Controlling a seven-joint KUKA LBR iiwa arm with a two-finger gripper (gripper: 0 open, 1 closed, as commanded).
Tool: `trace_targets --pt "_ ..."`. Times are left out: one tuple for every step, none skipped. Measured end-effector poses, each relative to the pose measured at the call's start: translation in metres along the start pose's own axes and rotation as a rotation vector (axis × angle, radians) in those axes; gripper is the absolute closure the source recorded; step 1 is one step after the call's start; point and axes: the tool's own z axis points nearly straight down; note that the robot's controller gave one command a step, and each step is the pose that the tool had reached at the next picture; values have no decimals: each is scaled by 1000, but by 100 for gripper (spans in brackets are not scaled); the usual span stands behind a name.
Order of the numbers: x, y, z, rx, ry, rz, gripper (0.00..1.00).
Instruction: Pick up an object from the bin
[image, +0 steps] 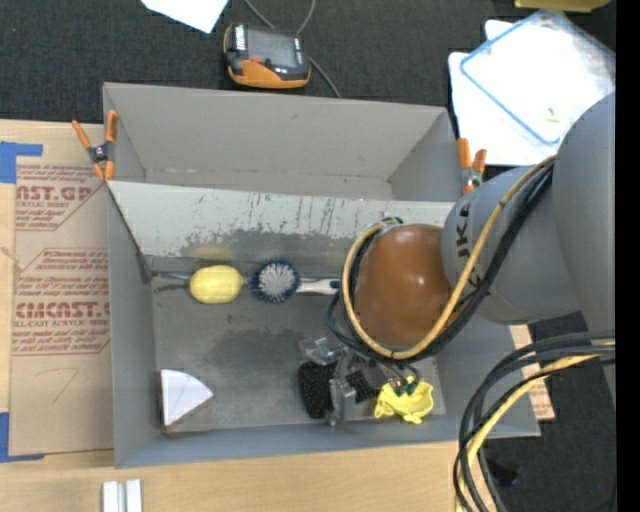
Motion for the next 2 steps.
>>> trace_targets --pt "0 0 0 0 -1 0 100" --pt "0 0 -4 0 0 0 100"
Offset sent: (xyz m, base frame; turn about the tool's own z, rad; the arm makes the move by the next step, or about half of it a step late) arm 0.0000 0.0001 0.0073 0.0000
